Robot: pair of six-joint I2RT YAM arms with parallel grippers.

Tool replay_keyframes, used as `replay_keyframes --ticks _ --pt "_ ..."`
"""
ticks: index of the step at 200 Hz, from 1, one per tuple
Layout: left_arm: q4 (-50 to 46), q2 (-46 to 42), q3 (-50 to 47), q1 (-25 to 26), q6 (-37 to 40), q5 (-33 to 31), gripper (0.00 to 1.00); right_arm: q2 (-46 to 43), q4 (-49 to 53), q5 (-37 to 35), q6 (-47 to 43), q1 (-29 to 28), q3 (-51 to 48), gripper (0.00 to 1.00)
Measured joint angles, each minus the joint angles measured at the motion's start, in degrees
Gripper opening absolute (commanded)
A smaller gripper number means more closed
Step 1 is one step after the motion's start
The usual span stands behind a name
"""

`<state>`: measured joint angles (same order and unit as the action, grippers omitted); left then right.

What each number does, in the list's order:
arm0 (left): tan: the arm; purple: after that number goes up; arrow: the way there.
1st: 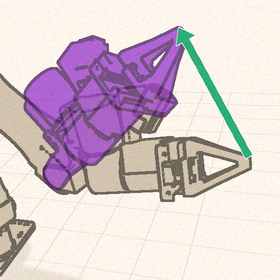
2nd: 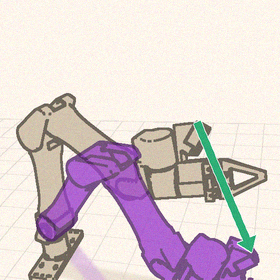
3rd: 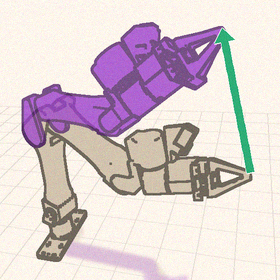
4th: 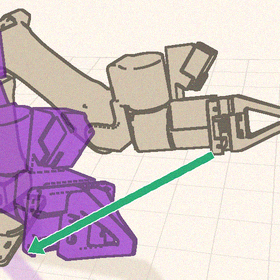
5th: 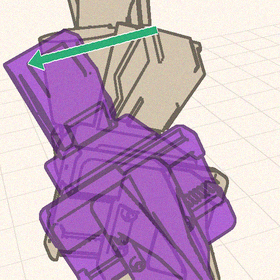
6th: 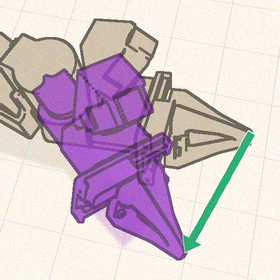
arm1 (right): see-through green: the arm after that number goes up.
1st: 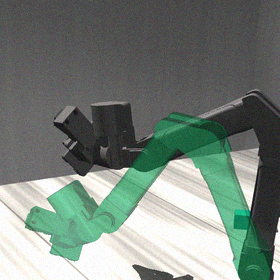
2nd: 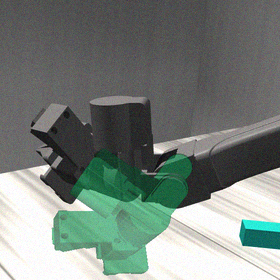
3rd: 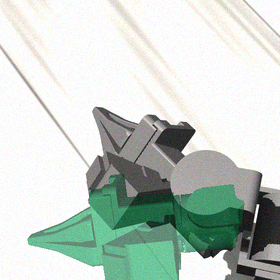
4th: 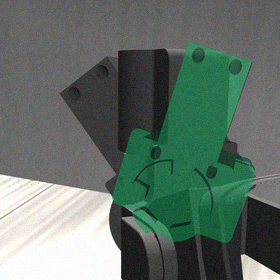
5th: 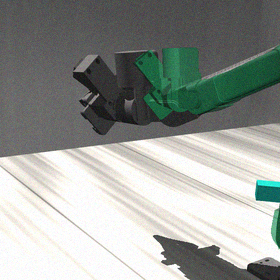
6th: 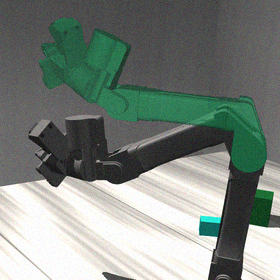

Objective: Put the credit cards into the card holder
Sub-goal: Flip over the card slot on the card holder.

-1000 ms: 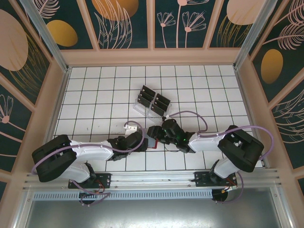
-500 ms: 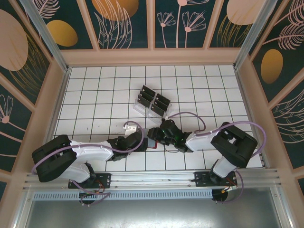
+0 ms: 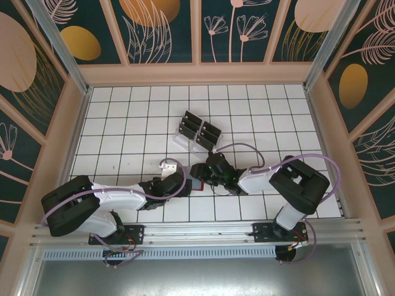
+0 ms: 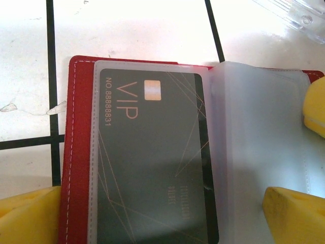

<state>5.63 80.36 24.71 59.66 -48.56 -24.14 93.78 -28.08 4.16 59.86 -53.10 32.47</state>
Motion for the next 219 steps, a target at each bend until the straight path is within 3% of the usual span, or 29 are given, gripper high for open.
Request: replay_keyframes --ticks 116,219 --pt "1.27 -1.51 -1.16 0.15 -1.09 -0.33 0.99 3.04 -1.97 2.82 -1.03 0.94 2.54 0.46" --pt "-9.79 -8.31 -0.11 -0.13 -0.92 -4.90 0.98 3.06 -2.16 4.44 -0.96 0.79 2.54 0.46"
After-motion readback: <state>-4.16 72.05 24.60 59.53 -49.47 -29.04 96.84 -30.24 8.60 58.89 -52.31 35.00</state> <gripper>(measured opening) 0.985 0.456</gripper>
